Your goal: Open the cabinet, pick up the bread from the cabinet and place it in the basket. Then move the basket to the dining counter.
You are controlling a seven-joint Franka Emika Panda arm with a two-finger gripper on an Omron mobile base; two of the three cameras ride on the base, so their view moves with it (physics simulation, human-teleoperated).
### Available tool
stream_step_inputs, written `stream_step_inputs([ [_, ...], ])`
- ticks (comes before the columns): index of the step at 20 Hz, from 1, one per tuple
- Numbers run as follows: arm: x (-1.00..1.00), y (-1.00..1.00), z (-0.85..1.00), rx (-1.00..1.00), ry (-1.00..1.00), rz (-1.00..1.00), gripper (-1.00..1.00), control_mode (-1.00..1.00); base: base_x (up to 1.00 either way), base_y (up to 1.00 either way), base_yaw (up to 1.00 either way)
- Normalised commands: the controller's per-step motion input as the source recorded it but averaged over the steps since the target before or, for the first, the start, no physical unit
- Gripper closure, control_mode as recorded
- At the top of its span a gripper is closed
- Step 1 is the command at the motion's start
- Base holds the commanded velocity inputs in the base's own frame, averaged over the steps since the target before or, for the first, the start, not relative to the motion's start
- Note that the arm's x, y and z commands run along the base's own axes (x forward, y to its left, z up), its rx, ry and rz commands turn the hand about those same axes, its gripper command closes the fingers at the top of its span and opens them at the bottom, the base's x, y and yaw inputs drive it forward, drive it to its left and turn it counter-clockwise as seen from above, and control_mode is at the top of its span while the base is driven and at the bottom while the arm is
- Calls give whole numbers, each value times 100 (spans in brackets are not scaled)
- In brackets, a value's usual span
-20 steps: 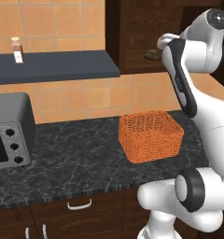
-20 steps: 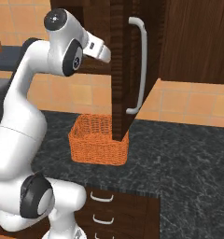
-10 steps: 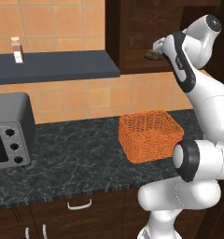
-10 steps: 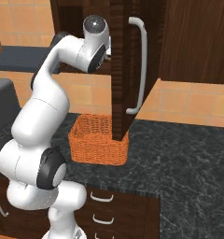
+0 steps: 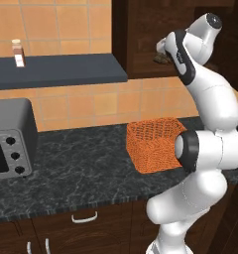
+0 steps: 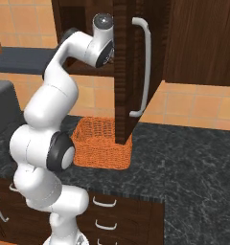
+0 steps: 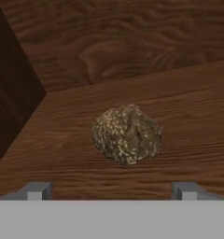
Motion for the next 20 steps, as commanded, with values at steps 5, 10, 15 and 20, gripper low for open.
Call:
stream_step_inputs([
  [5,52,0,-19,0,0,0,-100,-100,0,0,0],
  [10,38,0,-7,0,0,0,-100,-100,0,0,0],
  [15,21,0,-10,0,0,0,-100,-100,0,0,0],
  [20,29,0,-8,0,0,0,-100,-100,0,0,0],
])
